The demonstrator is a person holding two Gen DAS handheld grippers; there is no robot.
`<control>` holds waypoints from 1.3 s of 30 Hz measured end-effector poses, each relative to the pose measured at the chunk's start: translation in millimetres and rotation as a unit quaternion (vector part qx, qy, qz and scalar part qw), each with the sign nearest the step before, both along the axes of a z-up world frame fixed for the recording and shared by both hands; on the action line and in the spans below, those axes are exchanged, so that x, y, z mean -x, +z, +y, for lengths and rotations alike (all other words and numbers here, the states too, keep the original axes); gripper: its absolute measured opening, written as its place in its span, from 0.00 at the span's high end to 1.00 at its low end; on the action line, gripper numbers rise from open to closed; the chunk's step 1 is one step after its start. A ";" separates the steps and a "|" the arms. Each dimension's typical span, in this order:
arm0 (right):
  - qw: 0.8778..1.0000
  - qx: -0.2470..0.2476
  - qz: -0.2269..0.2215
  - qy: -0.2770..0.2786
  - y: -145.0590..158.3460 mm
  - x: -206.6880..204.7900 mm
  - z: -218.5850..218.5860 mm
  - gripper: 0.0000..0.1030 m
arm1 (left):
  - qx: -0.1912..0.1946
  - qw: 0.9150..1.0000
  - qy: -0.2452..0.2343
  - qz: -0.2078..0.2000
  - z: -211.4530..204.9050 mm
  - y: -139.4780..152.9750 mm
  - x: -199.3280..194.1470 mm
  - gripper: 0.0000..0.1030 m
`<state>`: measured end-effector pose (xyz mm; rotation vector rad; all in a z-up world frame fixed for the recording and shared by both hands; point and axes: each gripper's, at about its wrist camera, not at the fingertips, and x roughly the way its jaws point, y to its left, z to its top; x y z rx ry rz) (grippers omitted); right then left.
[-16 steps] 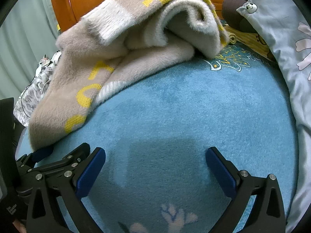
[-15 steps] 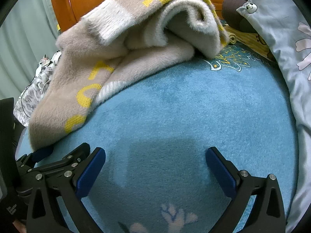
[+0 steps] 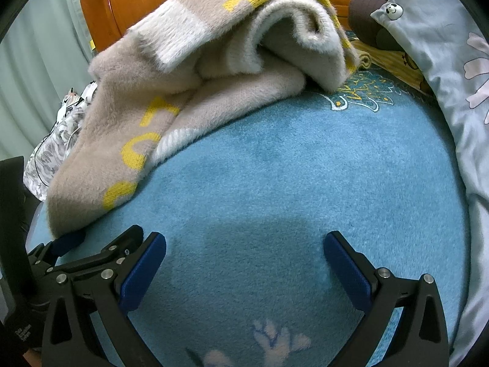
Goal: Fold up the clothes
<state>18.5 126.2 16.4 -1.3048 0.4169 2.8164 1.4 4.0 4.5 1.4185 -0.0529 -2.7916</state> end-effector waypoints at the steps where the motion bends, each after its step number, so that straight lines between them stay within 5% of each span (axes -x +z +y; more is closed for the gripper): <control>1: 1.000 0.000 -0.001 0.000 0.0 0.3 0.1 0.00 | 0.001 1.000 0.000 0.000 -0.3 0.1 0.9 0.00; 39: 1.000 -0.006 -0.006 0.001 -1.8 2.5 4.0 0.00 | -0.001 1.000 0.000 0.006 -3.2 -1.4 3.1 0.00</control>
